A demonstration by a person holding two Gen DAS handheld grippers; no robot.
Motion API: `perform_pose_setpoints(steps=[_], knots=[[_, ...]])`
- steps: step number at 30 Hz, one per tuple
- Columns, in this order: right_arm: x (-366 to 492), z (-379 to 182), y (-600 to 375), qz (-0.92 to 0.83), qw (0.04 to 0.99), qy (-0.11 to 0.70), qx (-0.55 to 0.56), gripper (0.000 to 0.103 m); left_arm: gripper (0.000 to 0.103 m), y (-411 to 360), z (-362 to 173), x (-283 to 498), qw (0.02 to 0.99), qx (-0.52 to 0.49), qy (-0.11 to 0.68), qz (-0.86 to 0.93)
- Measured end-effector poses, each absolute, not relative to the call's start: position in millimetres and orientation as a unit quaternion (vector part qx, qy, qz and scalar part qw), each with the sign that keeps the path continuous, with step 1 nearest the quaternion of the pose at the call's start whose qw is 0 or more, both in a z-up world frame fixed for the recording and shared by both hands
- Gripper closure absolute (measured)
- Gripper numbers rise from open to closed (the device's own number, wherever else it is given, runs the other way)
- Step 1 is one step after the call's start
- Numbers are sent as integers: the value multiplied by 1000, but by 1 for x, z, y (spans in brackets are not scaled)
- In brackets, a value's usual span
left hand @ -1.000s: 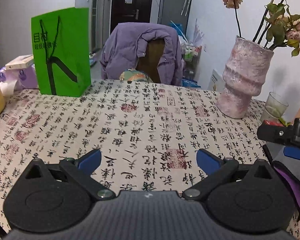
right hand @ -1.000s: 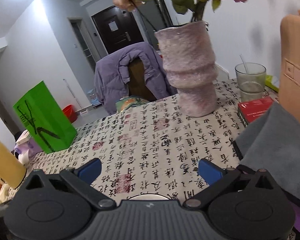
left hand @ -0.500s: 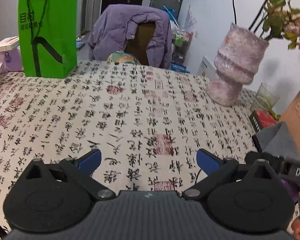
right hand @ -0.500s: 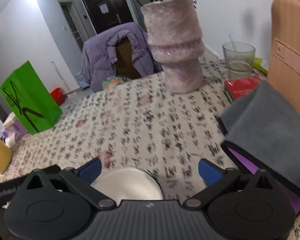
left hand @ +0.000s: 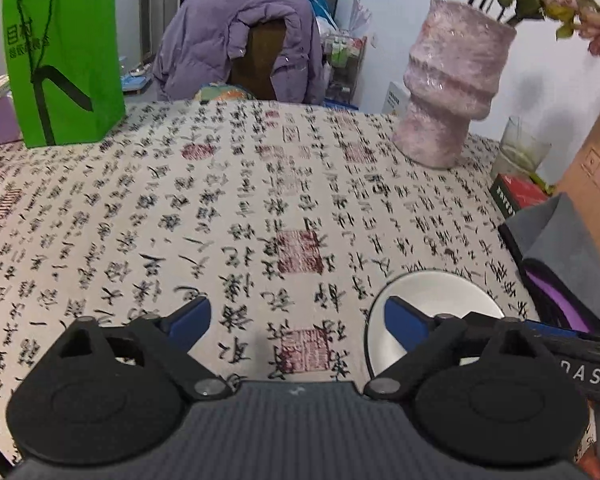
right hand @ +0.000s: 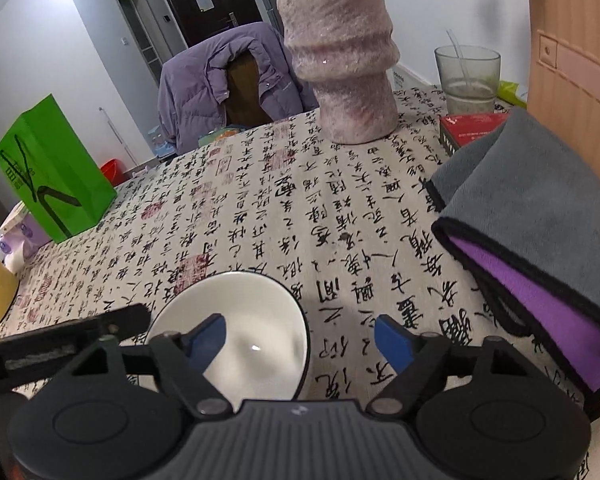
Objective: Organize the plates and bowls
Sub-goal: 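Lower both grippers to the rim of a black-rimmed white bowl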
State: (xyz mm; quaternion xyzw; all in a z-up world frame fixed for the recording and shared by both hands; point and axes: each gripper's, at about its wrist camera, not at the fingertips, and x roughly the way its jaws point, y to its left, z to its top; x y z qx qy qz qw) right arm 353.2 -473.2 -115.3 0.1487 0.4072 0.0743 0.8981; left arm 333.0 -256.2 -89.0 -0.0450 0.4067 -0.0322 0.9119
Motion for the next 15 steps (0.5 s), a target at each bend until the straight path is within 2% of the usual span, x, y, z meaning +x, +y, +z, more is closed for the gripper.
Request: perform_pose_setpoints(steps=[3, 8, 10, 13, 15], knots=[[350, -116, -473, 82, 898, 406, 150, 31, 25, -263, -94, 334, 909, -40, 414, -38], [345, -118, -473, 86, 899, 400, 157, 46, 26, -273, -101, 332, 907, -30, 418, -40], [347, -121, -475, 84, 897, 403, 160, 49, 30, -278, -104, 331, 906, -22, 422, -39], [351, -129, -477, 90, 888, 416, 171, 58, 37, -283, -107, 332, 902, -19, 429, -40], [353, -132, -476, 94, 885, 421, 175, 63, 44, -285, -110, 333, 898, -21, 437, -37]])
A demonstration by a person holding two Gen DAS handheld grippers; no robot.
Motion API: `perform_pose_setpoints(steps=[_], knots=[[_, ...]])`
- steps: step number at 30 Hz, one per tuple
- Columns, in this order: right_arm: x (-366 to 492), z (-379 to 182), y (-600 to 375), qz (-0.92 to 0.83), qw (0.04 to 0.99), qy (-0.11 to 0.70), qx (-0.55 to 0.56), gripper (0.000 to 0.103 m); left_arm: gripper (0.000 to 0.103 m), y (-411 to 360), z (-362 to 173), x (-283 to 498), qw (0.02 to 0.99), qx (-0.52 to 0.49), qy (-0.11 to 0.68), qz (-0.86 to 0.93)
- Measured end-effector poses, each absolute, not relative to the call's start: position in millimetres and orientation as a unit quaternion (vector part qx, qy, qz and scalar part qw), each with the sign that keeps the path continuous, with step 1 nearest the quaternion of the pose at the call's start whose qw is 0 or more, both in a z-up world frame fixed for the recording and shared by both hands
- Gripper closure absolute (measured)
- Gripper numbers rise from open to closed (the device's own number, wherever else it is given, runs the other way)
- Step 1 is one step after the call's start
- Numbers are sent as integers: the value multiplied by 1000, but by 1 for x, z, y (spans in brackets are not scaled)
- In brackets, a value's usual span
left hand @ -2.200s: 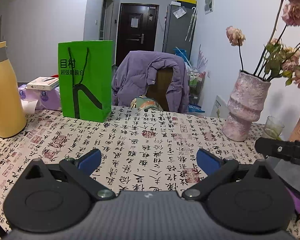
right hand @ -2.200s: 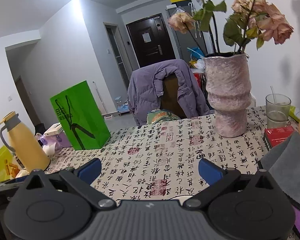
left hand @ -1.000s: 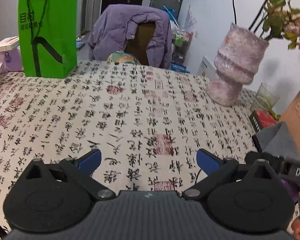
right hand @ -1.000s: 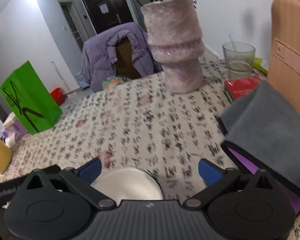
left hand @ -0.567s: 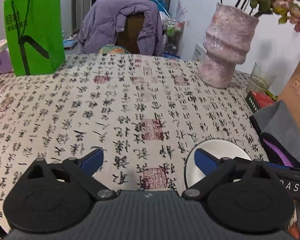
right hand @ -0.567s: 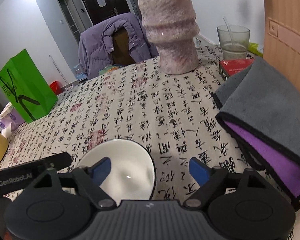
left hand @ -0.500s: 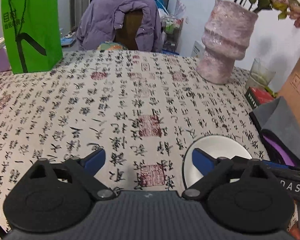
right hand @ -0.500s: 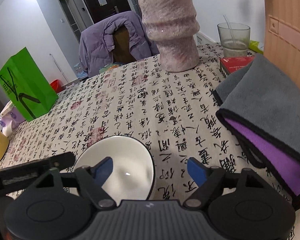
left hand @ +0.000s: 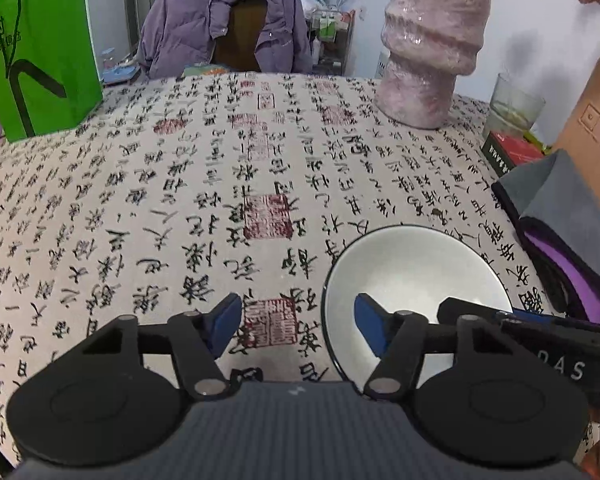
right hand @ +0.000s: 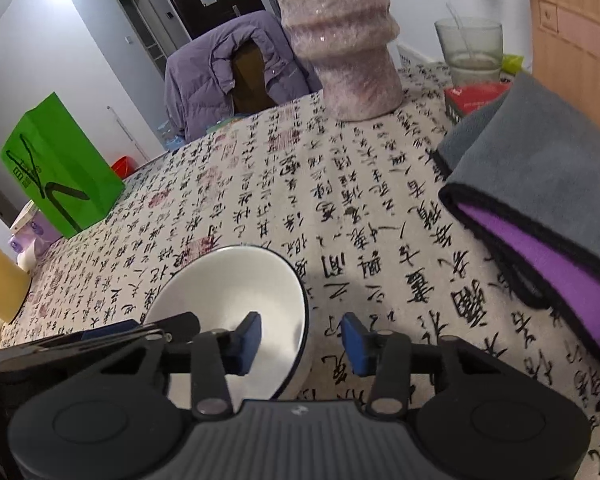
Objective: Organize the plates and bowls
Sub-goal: 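Lower both grippers to the rim of a black-rimmed white bowl, then close both grippers on the white bowl's rim and lift it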
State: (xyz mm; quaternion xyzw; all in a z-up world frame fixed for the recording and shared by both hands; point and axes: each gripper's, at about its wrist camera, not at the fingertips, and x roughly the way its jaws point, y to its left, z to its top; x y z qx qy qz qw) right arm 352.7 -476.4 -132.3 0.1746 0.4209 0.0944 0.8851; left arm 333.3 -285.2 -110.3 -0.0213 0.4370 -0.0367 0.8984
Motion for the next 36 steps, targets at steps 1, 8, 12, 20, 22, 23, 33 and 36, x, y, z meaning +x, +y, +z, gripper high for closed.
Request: perform_pose_setpoints(steps=[1, 8, 12, 20, 22, 23, 33, 36], knots=[[352, -134, -476, 96, 885, 421, 176, 65, 48, -286, -112, 334, 896, -25, 442, -37], [350, -137, -473, 108, 882, 419, 184, 73, 67, -291, -118, 332, 891, -31, 451, -37], [351, -140, -472, 106, 881, 424, 181, 78, 74, -299, -118, 329, 893, -15, 448, -33], [355, -151, -470, 101, 877, 433, 183, 87, 82, -307, -120, 326, 895, -8, 445, -35], [354, -152, -471, 101, 877, 432, 186, 87, 82, -307, -119, 326, 896, -5, 443, -33], [354, -152, -471, 101, 877, 432, 186, 87, 82, -307, -119, 326, 896, -6, 443, -33], [353, -152, -474, 105, 875, 426, 204, 86, 83, -306, -119, 324, 896, -23, 443, -22], [352, -152, -474, 104, 876, 423, 208, 86, 83, -305, -119, 324, 895, -27, 445, -19]])
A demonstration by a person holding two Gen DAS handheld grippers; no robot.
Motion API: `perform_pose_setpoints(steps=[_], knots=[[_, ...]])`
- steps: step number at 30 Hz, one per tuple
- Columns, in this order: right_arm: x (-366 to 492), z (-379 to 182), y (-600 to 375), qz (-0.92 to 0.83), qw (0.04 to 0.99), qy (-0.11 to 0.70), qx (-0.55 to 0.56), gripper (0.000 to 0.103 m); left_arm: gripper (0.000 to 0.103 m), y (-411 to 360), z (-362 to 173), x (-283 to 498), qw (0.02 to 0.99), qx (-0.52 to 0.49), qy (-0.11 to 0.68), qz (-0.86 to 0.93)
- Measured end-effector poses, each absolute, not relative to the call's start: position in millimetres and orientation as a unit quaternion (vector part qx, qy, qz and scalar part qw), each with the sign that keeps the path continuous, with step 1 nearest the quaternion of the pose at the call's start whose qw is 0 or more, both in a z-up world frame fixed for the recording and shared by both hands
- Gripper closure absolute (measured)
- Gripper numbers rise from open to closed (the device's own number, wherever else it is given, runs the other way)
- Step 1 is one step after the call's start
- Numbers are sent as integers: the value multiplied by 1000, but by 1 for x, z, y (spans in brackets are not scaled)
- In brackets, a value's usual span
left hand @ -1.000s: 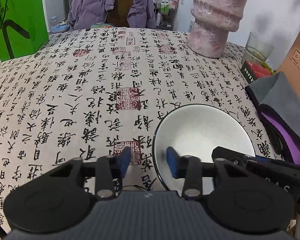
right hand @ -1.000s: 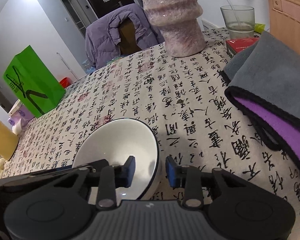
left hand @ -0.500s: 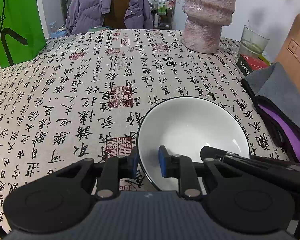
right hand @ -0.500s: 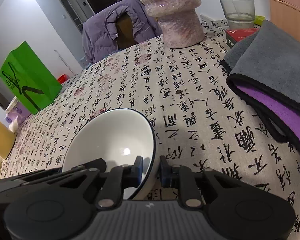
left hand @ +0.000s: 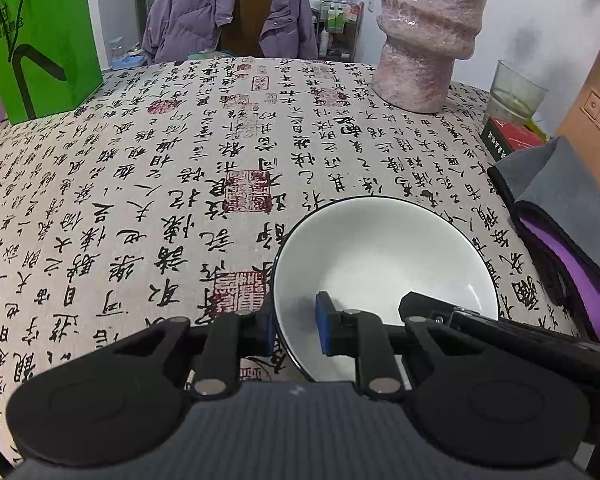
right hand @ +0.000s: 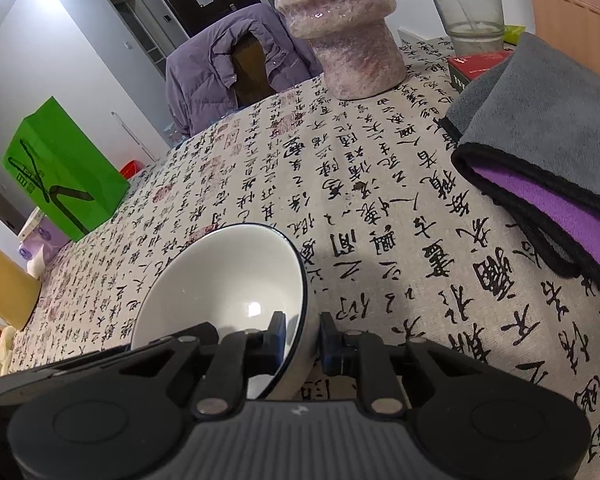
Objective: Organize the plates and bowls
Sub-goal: 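Close both grippers on the white bowl's rim and lift it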
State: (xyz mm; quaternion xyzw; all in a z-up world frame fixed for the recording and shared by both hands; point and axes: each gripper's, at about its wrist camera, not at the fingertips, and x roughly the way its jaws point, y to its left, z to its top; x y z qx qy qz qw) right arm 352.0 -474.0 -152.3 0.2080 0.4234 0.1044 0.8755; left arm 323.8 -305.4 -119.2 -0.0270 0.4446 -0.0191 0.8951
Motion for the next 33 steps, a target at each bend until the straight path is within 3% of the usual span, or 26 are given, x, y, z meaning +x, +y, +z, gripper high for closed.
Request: perform_pose_setpoints(steps=[33], knots=[[339, -137, -466, 131, 887, 384, 221, 86, 83, -293, -98, 304, 914, -24, 405, -22]])
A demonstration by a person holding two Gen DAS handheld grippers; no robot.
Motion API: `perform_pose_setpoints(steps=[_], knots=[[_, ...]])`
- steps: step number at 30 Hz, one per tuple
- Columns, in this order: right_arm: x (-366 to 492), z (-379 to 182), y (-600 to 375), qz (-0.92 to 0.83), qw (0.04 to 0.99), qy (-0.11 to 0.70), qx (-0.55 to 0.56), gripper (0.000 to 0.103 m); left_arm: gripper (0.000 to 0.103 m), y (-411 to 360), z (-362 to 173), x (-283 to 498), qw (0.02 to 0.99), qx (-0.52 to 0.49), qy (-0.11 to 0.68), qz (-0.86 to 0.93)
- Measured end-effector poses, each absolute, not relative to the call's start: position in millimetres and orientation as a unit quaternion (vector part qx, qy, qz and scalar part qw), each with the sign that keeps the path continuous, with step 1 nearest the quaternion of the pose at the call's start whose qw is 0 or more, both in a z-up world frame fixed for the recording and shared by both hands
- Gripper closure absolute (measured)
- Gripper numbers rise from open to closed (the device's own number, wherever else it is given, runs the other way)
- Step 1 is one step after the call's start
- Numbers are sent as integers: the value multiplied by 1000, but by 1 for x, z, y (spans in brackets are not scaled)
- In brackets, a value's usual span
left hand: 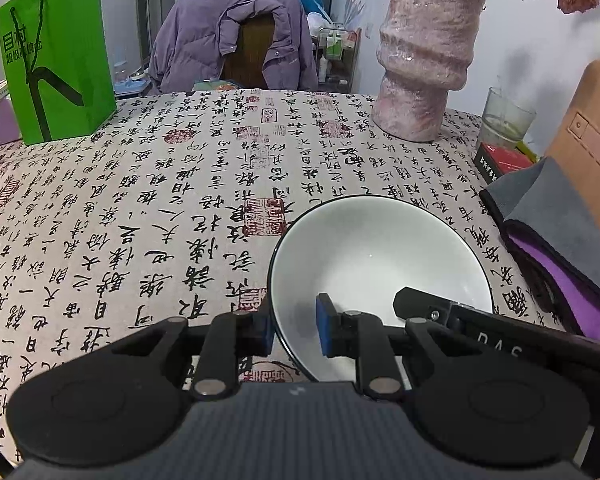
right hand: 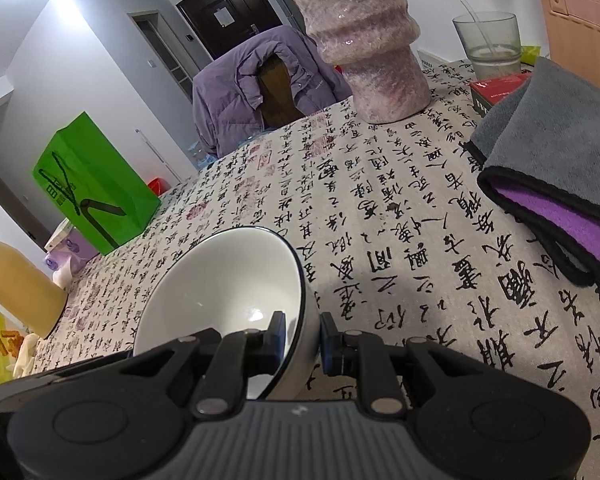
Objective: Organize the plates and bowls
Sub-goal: 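Close both grippers on the white bowl's rim and lift it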
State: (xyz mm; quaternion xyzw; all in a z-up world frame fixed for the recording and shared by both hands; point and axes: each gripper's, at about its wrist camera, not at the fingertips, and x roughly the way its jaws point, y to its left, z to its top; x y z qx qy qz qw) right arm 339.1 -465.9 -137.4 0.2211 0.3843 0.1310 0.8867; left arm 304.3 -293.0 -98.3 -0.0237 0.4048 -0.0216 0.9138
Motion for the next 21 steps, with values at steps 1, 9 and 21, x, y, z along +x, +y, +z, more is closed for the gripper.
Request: perform_pose_setpoints(steps=[1, 9, 21], knots=[[339, -137, -466, 131, 887, 384, 222, 86, 83, -293, -98, 304, 914, -23, 404, -22], [339, -137, -465, 132, 888, 383, 219, 86, 83, -291, -97, 302, 915, -24, 402, -23], [337, -135, -465, 136, 889, 377, 223, 86, 83, -291, -93, 299, 918, -20, 395, -21]])
